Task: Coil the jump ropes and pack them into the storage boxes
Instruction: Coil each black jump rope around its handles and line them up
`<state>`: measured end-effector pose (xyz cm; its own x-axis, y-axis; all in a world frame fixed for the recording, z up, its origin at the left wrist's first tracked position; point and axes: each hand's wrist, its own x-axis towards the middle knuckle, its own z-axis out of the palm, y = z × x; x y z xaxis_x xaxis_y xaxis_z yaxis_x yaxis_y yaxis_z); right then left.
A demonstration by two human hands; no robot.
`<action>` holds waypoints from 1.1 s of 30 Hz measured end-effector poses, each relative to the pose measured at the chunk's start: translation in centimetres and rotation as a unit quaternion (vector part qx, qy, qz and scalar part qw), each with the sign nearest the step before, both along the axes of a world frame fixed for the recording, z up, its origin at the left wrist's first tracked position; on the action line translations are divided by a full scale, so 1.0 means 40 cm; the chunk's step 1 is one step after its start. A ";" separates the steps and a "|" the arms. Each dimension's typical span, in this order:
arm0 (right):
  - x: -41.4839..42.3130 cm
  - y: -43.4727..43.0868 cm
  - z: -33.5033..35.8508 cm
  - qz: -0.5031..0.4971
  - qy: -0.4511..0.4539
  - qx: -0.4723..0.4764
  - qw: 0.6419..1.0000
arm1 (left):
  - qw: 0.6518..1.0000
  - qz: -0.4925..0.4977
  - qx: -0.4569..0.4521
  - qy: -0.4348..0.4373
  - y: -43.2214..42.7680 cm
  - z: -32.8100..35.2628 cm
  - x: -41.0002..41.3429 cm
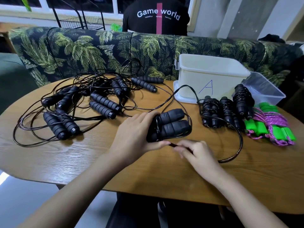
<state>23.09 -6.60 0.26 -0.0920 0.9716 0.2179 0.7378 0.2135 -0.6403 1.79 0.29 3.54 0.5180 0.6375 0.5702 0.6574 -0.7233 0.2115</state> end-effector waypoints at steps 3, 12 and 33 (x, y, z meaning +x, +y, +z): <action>0.052 -0.004 0.000 0.007 -0.123 0.002 0.992 | 1.000 0.011 0.019 -0.004 0.030 0.017 -0.039; 0.114 0.101 0.089 0.007 0.058 -0.181 0.982 | 0.992 -0.118 0.023 0.031 0.063 0.040 -0.108; -0.093 -0.019 0.080 -0.042 0.057 0.093 0.993 | 0.973 0.173 0.027 0.150 0.065 0.008 -0.013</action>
<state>19.35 -7.34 3.44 0.0238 0.9167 0.3989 0.6829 0.2765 -0.6762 1.28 2.89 3.85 0.4260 0.7766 0.4641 0.8901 -0.4518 -0.0609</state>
